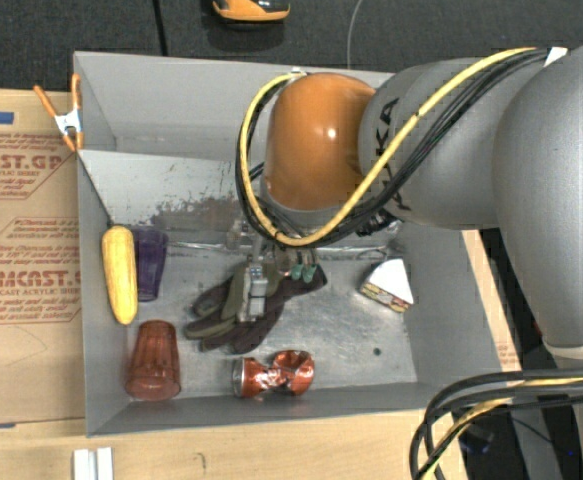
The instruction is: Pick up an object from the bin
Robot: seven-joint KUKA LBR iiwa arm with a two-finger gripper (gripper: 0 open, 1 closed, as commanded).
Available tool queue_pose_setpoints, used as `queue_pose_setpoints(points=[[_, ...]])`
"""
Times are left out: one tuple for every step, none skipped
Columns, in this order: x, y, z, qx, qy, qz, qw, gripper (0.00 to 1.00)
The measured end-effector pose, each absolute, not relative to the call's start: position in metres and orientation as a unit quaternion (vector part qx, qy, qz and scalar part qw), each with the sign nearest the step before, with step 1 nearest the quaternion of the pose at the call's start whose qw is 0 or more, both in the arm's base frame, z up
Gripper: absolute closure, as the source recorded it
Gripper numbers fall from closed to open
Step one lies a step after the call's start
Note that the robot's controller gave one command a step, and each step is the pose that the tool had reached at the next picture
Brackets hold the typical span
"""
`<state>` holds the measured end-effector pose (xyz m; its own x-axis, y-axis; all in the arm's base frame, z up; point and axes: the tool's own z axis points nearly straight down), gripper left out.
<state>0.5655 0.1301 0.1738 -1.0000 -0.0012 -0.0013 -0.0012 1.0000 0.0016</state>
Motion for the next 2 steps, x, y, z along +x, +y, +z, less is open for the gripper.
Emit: queue_pose_setpoints(points=[[0.572, 0.127, 0.141, -0.043, 0.999, 0.001, 0.004, 0.0], [0.573, 0.126, 0.124, -0.068, 0.998, 0.0, 0.001, 0.0]])
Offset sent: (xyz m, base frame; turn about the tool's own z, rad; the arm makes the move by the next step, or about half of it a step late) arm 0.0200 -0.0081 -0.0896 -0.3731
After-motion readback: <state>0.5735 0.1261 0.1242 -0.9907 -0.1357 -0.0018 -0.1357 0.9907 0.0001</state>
